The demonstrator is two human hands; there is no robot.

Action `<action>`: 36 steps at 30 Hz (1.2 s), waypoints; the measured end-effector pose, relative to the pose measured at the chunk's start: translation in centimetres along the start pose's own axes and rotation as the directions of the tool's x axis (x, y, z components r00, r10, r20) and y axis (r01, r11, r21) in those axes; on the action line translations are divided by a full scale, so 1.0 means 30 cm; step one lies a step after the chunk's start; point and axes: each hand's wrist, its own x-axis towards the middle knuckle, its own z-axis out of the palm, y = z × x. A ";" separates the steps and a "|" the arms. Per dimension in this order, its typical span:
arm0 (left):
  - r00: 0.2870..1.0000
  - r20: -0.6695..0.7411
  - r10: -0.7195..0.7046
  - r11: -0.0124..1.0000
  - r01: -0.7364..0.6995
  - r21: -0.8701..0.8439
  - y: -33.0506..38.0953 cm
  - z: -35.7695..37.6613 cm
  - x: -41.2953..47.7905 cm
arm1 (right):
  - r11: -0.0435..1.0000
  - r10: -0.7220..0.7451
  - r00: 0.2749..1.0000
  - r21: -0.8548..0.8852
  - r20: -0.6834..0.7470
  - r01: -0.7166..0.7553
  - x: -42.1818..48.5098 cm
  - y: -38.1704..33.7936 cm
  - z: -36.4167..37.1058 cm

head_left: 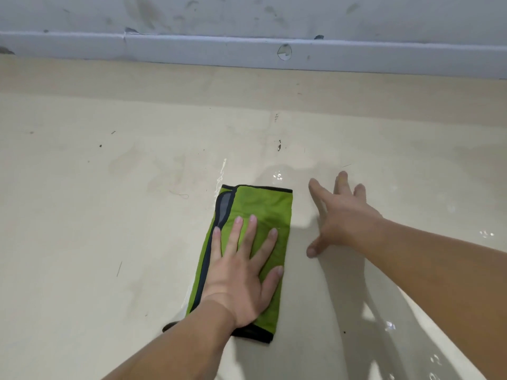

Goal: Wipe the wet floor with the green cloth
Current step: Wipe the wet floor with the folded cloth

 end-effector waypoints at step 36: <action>0.995 -0.032 0.092 0.995 -0.091 0.038 -0.162 -0.184 0.592 | 0.983 0.181 0.983 0.018 -0.025 -0.180 0.314 -0.017 -0.231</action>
